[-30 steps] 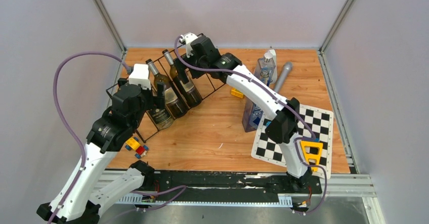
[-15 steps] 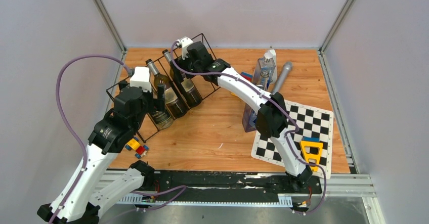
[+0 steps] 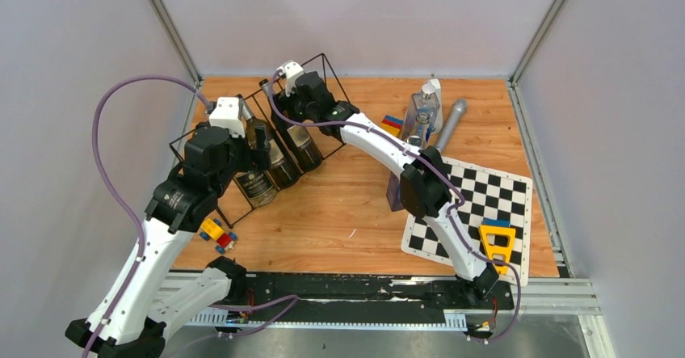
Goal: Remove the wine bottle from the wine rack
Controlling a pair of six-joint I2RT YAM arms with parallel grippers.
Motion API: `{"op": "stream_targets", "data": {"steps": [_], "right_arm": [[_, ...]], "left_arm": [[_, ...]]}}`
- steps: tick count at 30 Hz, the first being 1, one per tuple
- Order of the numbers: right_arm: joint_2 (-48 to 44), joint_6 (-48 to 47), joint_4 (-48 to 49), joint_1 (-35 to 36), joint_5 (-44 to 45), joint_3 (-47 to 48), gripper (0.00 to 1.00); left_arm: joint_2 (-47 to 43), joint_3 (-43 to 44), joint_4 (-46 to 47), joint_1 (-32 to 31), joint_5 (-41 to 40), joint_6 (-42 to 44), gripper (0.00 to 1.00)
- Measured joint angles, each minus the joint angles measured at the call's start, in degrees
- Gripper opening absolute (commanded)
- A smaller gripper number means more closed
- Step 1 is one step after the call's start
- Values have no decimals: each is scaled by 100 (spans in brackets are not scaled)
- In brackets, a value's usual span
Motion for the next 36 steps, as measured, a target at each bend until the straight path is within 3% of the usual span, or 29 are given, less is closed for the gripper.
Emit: {"op": "stream_targets", "data": {"steps": [8, 20, 30, 36], "right_arm": [[216, 17, 393, 0, -44, 57, 70], [74, -109, 1056, 50, 7, -455, 48], [-793, -181, 1469, 55, 85, -1633, 45], [-1054, -232, 1665, 55, 83, -2022, 44]], "left_arm": [[61, 201, 28, 269, 313, -170, 100], [960, 870, 376, 1410, 1283, -798, 100], [1790, 1189, 826, 1668, 1698, -984, 100], [2393, 1462, 1165, 2170, 2000, -1357, 100]]}}
